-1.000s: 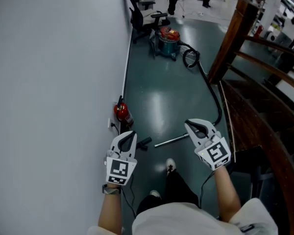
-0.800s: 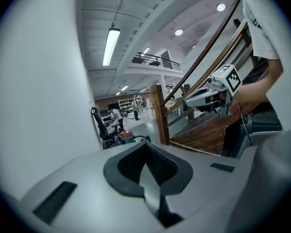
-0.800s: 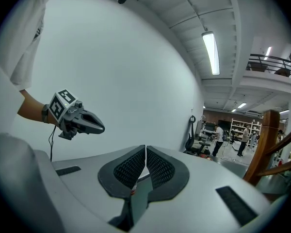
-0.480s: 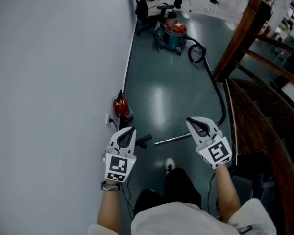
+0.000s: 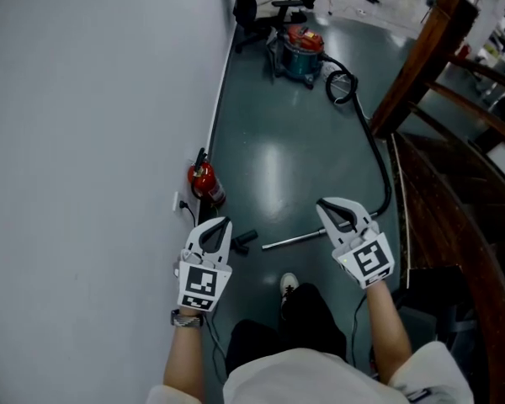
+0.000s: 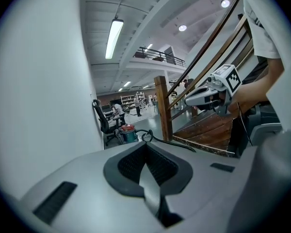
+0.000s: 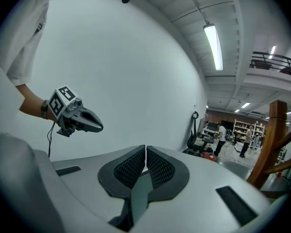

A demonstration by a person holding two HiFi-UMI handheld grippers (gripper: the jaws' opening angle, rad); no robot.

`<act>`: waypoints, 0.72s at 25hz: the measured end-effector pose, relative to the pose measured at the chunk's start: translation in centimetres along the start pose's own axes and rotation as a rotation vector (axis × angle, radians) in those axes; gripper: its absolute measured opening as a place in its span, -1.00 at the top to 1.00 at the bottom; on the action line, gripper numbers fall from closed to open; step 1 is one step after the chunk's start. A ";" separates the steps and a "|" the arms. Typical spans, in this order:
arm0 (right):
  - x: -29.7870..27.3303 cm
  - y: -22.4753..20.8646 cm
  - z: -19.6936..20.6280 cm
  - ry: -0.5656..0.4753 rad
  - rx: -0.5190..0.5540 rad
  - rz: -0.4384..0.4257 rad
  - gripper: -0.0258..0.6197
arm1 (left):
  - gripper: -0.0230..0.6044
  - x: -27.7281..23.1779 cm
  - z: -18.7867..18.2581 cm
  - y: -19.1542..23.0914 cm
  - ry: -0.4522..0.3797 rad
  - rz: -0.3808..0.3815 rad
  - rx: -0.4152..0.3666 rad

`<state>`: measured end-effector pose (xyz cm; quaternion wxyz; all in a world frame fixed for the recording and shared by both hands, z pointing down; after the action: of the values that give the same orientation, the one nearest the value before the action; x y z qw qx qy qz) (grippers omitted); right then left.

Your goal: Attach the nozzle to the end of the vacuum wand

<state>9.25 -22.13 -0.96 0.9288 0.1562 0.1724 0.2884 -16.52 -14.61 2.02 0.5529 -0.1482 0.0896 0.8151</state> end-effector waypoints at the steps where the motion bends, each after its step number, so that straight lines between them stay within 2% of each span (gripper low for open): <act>1: -0.2 0.0 0.6 0.003 0.000 0.001 0.83 | 0.93 -0.4 0.5 0.0 0.002 0.000 -0.002; 9: -1.8 1.3 6.6 0.040 -0.002 -0.020 0.83 | 0.93 -3.3 5.4 1.2 0.007 -0.008 0.020; 18: -3.9 3.3 13.2 0.061 -0.052 -0.026 0.83 | 0.93 -7.0 11.8 0.9 0.019 0.014 0.053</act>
<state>10.03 -24.31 12.99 0.9306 0.1207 0.1948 0.2852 -16.65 -17.39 15.49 0.5501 -0.1405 0.1173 0.8148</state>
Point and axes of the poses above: the fingertips, and each gripper's own axes: x backward along the fingers, y to its left, z out of its underside, the point moved 7 cm from there along x, backward along the fingers, and after that the axes turned 10 degrees about x, right-handed, at the moved point
